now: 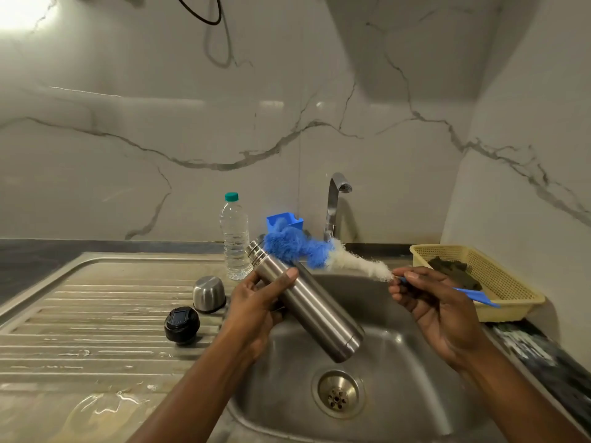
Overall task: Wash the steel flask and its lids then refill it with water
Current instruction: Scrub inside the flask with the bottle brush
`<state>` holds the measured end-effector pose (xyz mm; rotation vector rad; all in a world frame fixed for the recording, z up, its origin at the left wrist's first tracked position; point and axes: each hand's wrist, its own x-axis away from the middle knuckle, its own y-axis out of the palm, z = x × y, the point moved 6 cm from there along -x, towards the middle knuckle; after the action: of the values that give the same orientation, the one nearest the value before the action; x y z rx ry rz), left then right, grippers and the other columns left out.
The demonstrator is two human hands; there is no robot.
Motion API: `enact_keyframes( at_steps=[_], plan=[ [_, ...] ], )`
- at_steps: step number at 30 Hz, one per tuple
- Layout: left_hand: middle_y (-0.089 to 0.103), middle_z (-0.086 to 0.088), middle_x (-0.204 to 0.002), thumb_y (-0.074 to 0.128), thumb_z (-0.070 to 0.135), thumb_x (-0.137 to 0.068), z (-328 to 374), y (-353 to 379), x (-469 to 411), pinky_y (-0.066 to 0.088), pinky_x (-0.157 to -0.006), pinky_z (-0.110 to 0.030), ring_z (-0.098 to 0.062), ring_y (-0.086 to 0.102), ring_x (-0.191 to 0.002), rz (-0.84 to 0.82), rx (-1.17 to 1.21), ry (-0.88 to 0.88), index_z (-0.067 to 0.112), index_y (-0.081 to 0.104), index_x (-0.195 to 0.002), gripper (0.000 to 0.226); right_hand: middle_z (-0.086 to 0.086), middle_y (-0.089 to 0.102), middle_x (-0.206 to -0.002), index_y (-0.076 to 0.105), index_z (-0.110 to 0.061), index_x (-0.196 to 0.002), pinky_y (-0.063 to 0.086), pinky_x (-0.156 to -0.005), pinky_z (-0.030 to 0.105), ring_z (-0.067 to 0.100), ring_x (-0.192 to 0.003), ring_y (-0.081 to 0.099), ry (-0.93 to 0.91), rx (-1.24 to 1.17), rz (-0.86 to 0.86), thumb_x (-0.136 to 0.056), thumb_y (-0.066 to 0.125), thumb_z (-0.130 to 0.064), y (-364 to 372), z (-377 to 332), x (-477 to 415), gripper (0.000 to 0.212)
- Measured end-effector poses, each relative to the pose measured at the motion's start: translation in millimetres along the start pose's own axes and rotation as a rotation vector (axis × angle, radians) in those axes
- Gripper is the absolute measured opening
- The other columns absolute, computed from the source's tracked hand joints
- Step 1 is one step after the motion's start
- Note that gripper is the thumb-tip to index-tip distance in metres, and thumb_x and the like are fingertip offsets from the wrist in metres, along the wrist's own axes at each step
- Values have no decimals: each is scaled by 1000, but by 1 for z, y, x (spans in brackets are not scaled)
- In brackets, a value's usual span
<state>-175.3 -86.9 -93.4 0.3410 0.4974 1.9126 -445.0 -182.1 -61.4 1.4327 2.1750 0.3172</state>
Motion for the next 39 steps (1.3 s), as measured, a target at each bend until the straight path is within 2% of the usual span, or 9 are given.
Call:
enact_keyframes(
  at_steps=[4, 8, 13, 16, 21, 26, 31, 36, 39],
  plan=[
    [76, -19, -120, 90, 14, -70, -4, 3, 1, 62, -88, -48, -35, 76, -107, -11, -32, 2, 8, 63, -131, 66, 23, 74, -86, 77, 7, -100, 63, -67, 27, 25, -76, 75, 42, -6, -14, -85, 60, -3, 1, 10, 1, 25],
    [77, -17, -115, 87, 11, -71, 1, 3, 2, 64, -82, -43, -32, 77, -103, -7, -4, 18, 8, 64, -126, 60, 21, 74, -83, 81, 1, -89, 63, -65, 26, 24, -73, 74, 32, 2, 4, -86, 58, -2, -1, 3, 0, 23],
    [75, -19, -121, 86, 11, -73, 2, 3, 3, 63, -85, -45, -33, 77, -105, 5, 25, 9, 11, 63, -126, 58, 21, 75, -84, 80, 3, -92, 63, -66, 27, 23, -74, 75, 75, -45, -7, -86, 58, -2, 0, 11, 2, 23],
    [75, -21, -120, 87, 12, -70, -3, 6, 5, 64, -82, -45, -35, 77, -105, -2, -7, 2, 9, 63, -127, 62, 22, 74, -85, 80, 3, -92, 63, -66, 27, 24, -75, 75, 76, -16, -30, -88, 57, -2, 7, 12, 3, 24],
    [76, -17, -116, 82, 8, -75, 8, 0, 2, 65, -76, -41, -30, 78, -101, 27, 85, 33, 14, 62, -123, 53, 20, 74, -81, 80, 2, -89, 62, -63, 25, 22, -70, 74, 51, -33, 41, -93, 53, 2, -9, 4, 1, 27],
    [74, -18, -122, 85, 9, -76, -1, 1, 2, 65, -79, -43, -32, 78, -104, 47, 105, -1, 14, 60, -129, 59, 21, 75, -84, 80, 3, -91, 63, -66, 27, 22, -73, 75, 93, -29, 4, -91, 55, 0, 1, 13, 3, 25],
    [73, -19, -124, 83, 13, -75, 14, -9, -1, 65, -73, -40, -31, 78, -104, 94, 198, 57, 12, 60, -131, 61, 19, 73, -77, 81, 0, -82, 61, -59, 25, 22, -67, 71, 66, -21, 61, -98, 47, 4, -12, 3, 2, 37],
    [71, -19, -125, 83, 14, -72, 13, -8, 1, 65, -74, -42, -31, 78, -103, 102, 213, 52, 14, 58, -132, 65, 21, 74, -81, 79, 3, -88, 62, -61, 27, 23, -69, 73, 115, -18, 37, -99, 48, 4, -3, 18, 2, 33],
    [72, -20, -125, 82, 14, -74, 18, -11, 0, 67, -78, -43, -31, 77, -105, 119, 220, 91, 12, 59, -134, 65, 20, 72, -76, 79, 2, -81, 61, -58, 26, 23, -64, 70, 114, -19, 55, -97, 47, 4, -9, 8, 1, 36]
  ],
)
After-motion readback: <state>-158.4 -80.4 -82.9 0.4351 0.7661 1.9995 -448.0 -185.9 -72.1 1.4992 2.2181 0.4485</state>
